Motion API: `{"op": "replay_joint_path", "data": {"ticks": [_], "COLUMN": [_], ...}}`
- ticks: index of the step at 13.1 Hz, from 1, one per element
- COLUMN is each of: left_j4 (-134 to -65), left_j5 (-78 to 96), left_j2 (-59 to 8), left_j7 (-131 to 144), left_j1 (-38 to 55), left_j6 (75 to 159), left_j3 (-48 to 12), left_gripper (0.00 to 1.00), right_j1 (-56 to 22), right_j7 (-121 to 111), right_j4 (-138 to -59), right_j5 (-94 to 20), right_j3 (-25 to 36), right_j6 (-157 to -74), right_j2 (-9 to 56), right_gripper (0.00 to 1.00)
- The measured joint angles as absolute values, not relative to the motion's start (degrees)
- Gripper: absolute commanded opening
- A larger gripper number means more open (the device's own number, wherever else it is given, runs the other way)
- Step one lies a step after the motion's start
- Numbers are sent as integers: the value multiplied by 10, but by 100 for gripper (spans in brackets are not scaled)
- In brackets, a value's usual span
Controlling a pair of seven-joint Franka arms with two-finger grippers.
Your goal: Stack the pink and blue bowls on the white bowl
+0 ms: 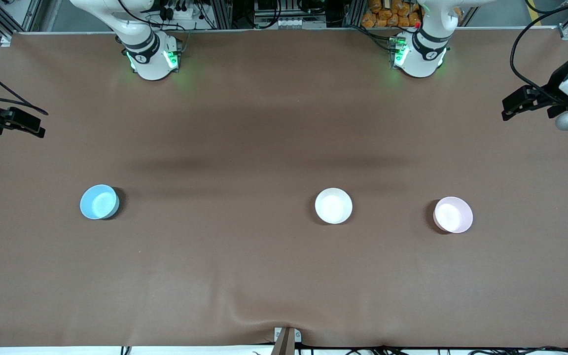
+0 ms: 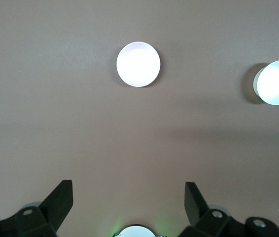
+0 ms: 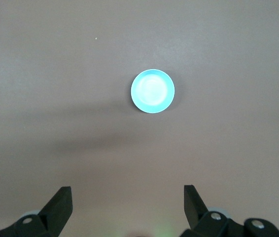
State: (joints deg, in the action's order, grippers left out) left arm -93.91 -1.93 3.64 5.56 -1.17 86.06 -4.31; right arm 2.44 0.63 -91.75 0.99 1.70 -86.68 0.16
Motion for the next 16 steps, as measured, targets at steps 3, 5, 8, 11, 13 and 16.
{"op": "replay_joint_path", "data": {"ticks": [3,5,8,11,13,16], "left_j4": [-962,-980,-996,-1013,-1030,-1045], "left_j5": [-19,-19,-19,-19,-18,-2], "left_j2": [36,36,35,29,20,-7], "left_j7": [55,55,55,55,55,55], "left_j1": [-23,-25,-30,-35,-40,-52], "left_j6": [888,910,936,969,1003,1046], "left_j3": [-41,-41,-41,-41,-41,-41], "left_gripper": [100,100,100,100,100,100], "right_j1": [25,25,26,31,33,33], "right_j7": [6,6,7,7,7,7], "right_j4": [-908,-904,-890,-881,-881,-881], "right_j5": [10,10,13,13,12,12], "right_j3": [17,18,20,22,22,20], "right_j6": [-867,-867,-867,-866,-866,-855], "right_j2": [1,1,1,1,1,1], "right_gripper": [100,100,100,100,100,100]}}
